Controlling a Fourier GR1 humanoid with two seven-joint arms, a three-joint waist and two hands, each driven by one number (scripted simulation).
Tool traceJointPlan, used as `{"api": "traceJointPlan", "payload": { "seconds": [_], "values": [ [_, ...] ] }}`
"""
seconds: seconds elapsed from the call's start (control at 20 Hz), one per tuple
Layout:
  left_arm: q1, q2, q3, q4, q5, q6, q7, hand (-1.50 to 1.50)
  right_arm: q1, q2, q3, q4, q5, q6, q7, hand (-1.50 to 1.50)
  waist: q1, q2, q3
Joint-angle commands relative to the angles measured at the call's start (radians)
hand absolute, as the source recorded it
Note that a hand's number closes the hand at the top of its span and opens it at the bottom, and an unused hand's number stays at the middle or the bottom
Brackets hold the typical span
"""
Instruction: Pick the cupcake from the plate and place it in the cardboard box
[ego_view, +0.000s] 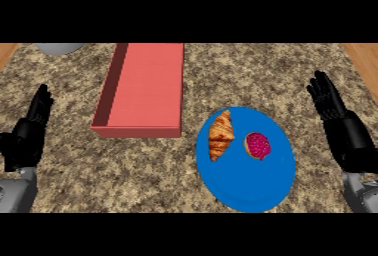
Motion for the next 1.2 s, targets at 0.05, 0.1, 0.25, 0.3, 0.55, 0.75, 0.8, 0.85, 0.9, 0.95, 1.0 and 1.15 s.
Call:
{"api": "traceJointPlan", "payload": {
  "seconds": [0.05, 0.1, 0.25, 0.3, 0.55, 0.75, 0.8, 0.85, 0.9, 0.95, 1.0, 1.15],
  "values": [
    [0.044, 0.013, -0.006, -0.031, -0.048, 0.028, 0.059, 0.00, 0.008, 0.017, -0.044, 0.008, -0.068, 0.074, 0.022, -1.50, 0.004, 0.001, 0.028],
    [-0.025, 0.036, -0.001, 0.019, -0.085, 0.054, 0.103, 0.00, 0.001, 0.040, -0.025, -0.007, -0.073, 0.069, 0.046, -1.50, -0.003, 0.002, 0.028],
    [0.033, 0.090, -0.020, 0.028, -0.175, 0.106, 0.152, 0.00, 0.044, 0.070, -0.045, -0.016, -0.196, 0.144, 0.042, -1.50, -0.005, 0.002, 0.029],
    [0.052, 0.068, -0.017, 0.027, -0.105, 0.038, 0.100, 0.00, -0.017, -0.252, 0.054, -0.005, 0.239, 0.149, -0.039, -1.50, 0.026, -0.009, -0.011],
    [0.053, 0.091, -0.016, 0.020, -0.125, 0.032, 0.173, 0.00, 0.137, 0.036, 0.066, 0.205, 0.133, 0.074, -0.257, -1.50, 0.009, 0.007, 0.032],
    [0.011, 0.063, -0.013, 0.078, -0.149, 0.047, 0.165, 0.00, 0.203, -0.010, -0.015, 0.236, 0.031, 0.274, -0.514, -1.50, -0.011, 0.004, 0.029],
    [0.009, 0.066, -0.026, 0.006, -0.152, 0.044, 0.234, 0.00, 0.149, 0.013, -0.022, 0.327, 0.052, 0.295, -0.569, -1.50, 0.003, 0.004, 0.030],
    [0.046, 0.048, -0.026, -0.004, -0.169, 0.056, 0.212, 0.00, 0.126, 0.006, -0.021, 0.337, 0.106, 0.296, -0.571, -1.50, 0.005, 0.002, 0.028],
    [-0.007, 0.043, -0.014, 0.080, -0.180, 0.053, 0.171, 0.00, 0.092, -0.001, -0.024, 0.395, 0.169, 0.266, -0.590, -1.50, 0.002, 0.004, 0.028],
    [0.015, 0.050, -0.033, 0.021, -0.174, 0.038, 0.216, 0.00, 0.089, -0.057, -0.040, 0.404, 0.194, 0.264, -0.598, -1.50, 0.005, 0.003, 0.028],
    [0.017, 0.043, -0.029, 0.026, -0.183, 0.056, 0.207, 0.00, 0.091, -0.093, -0.033, 0.392, 0.226, 0.258, -0.567, -1.50, 0.004, 0.003, 0.028],
    [0.008, 0.039, -0.030, 0.048, -0.182, 0.052, 0.206, 0.00, 0.019, -0.204, 0.024, 0.339, 0.348, 0.239, -0.405, -1.50, 0.005, 0.004, 0.025]
  ]
}}
